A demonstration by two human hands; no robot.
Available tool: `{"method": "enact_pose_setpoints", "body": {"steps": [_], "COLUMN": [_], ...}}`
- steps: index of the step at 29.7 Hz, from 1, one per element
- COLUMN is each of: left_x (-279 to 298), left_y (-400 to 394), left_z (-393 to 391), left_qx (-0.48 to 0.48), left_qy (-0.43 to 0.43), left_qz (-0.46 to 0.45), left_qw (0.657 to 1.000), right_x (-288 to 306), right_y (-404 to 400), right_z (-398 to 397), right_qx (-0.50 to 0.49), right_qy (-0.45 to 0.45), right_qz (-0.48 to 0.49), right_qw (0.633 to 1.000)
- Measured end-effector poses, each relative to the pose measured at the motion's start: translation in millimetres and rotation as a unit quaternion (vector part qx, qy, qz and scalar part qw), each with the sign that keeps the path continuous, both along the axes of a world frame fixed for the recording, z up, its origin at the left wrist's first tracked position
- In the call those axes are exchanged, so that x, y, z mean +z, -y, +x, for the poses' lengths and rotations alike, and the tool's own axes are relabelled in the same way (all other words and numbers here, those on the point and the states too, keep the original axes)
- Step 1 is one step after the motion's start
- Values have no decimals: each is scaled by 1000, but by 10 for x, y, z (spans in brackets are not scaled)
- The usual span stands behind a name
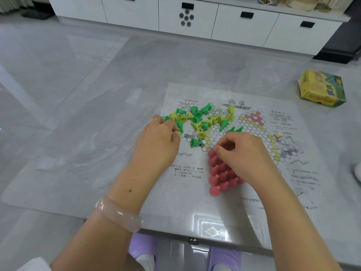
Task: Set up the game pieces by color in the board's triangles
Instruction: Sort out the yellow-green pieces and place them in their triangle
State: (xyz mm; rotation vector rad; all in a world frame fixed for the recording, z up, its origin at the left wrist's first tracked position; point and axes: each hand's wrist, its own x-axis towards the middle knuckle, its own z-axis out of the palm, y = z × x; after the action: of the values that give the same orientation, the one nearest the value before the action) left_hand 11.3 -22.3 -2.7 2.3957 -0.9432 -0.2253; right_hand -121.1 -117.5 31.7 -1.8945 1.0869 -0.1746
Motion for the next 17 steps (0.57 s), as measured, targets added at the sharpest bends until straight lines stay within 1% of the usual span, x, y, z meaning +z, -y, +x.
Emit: {"method": "enact_pose_setpoints", "body": {"steps": [3, 6, 8, 12, 17], "left_x": [0, 3, 13, 44, 57], "left_y": [2, 3, 6, 21, 39], "left_z": [3, 6, 5, -16, -32], "left_qx": [3, 5, 1, -17, -25], "left_qy": [-1, 4, 8, 24, 26], "left_qz": [-3, -19, -35, -53, -63], "left_qw": [1000, 1000, 999, 998, 997], "right_x": [-13, -19, 0, 5, 8], "right_y": [20, 110, 170, 227, 272], "right_z": [-17, -50, -85, -141, -224], "right_qx": [12, 28, 0, -73, -96], "right_qy": [3, 8, 37, 105, 129], "right_qz": [-21, -139, -188, -183, -181], "right_qw": [1000, 990, 981, 975, 970]}}
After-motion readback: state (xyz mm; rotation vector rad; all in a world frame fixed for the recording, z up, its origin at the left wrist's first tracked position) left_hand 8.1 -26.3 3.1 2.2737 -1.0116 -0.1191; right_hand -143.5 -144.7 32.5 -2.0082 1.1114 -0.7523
